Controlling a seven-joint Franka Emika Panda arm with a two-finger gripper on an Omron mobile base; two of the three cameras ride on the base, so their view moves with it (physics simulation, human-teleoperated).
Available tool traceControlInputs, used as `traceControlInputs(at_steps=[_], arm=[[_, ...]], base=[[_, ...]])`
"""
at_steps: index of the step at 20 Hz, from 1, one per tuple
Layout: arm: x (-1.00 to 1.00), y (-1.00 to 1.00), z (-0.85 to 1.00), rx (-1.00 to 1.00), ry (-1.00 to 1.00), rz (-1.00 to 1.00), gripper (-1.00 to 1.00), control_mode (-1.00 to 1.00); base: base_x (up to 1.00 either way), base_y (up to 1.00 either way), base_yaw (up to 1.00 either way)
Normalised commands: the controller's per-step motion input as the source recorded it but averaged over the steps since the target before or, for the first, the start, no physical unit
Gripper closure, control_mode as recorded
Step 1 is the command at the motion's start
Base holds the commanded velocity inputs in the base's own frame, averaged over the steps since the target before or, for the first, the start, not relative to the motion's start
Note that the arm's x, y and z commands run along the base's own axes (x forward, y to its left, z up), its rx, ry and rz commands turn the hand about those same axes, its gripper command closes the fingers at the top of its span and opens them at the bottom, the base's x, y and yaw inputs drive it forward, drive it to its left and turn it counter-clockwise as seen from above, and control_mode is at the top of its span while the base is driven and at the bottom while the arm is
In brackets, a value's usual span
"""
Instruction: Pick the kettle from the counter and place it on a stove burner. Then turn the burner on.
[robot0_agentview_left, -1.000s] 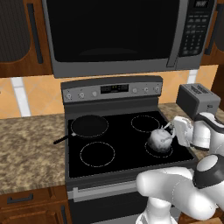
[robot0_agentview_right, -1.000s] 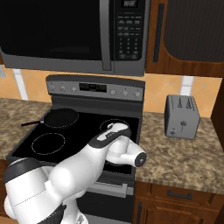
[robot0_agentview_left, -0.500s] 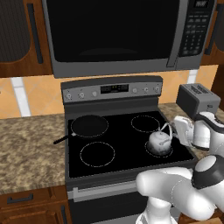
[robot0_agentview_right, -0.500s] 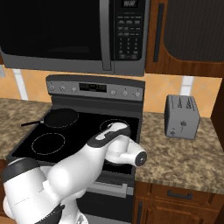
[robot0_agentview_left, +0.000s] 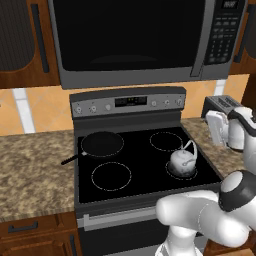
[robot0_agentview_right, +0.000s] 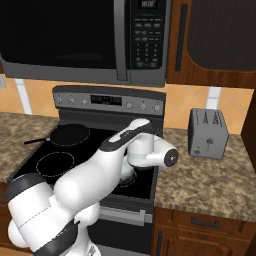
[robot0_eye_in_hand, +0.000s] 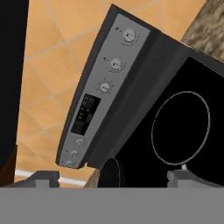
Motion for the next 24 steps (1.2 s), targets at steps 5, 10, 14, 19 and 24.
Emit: traceControlInputs(at_steps=[5,10,14,19,24], arm=[[0.26,-0.58,0.70,-0.07,-0.08,0.00,-1.00,-1.00],[0.61,-0.41,0.12,-0.29,-0.01,0.00,-1.00,-1.00],[0.75,0.01,-0.62,-0.40,-0.01,0.06,-1.00,-1.00],[0.63,0.10,-0.55,-0.19,-0.10,0.07,-1.00,-1.00],[0.62,0.00,-0.01,0.00,-0.03,0.01,-1.00,-1.00]], base=[[0.00,0.00,0.00],[0.00,0.00,0.00],[0.00,0.00,0.00],[0.00,0.00,0.00],[0.00,0.00,0.00]])
